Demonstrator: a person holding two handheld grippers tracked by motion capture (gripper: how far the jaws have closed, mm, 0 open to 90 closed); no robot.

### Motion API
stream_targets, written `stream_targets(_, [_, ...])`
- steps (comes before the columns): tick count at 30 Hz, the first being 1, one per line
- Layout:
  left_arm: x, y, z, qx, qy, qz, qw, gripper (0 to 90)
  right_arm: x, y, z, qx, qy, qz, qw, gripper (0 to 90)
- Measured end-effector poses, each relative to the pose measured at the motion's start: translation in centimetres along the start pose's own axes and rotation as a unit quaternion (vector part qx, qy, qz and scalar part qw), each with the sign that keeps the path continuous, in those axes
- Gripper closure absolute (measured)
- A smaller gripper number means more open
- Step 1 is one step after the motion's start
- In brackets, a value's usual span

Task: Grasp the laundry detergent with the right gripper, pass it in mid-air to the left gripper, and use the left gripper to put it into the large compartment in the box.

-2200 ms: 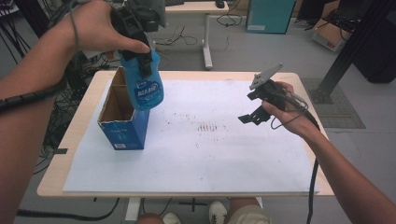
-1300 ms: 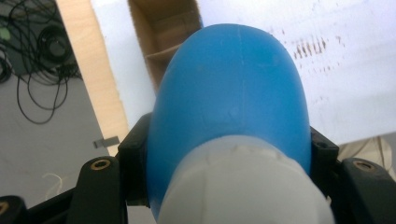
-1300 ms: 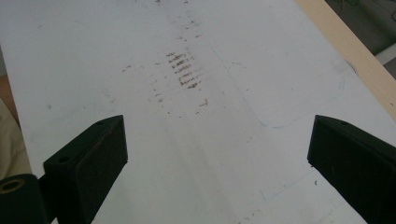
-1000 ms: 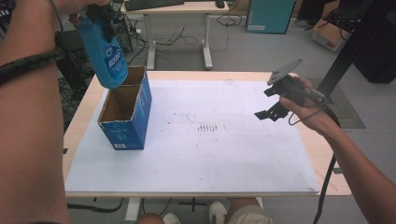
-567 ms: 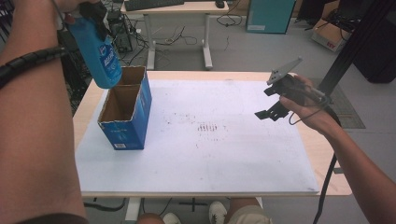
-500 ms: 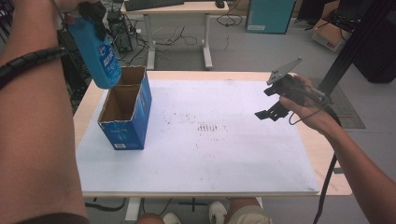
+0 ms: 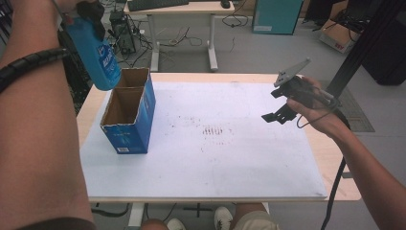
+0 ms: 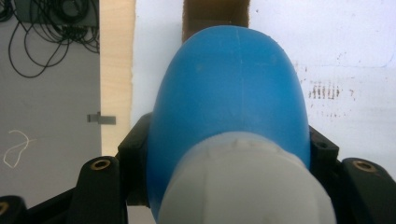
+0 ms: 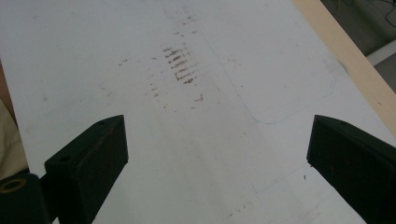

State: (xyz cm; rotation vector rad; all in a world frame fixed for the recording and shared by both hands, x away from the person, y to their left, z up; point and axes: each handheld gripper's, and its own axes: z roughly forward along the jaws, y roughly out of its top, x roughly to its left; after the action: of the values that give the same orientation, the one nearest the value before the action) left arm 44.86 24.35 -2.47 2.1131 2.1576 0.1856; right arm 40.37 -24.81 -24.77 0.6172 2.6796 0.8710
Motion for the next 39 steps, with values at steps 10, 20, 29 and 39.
stream_targets(10, [0.41, -0.09, 0.32, -0.002, 0.001, -0.007, 1.0, 37.3, 0.08, 0.05, 0.21, 0.001, 0.003, -0.001, 1.0, 5.1])
stream_targets(20, [0.66, -0.1, 0.5, -0.005, 0.002, -0.011, 0.9999, 37.3, 0.08, 0.06, 0.31, 0.002, 0.005, -0.003, 1.0, 5.1])
stream_targets(29, [0.57, 0.01, 0.61, -0.007, 0.004, -0.013, 0.9999, 37.3, 0.01, -0.18, 0.31, 0.004, 0.004, -0.002, 1.0, 5.1])
stream_targets(39, [0.61, -0.07, 0.85, -0.009, 0.006, -0.013, 0.9999, 37.4, 0.03, -0.13, 0.18, 0.001, 0.002, -0.005, 1.0, 5.2])
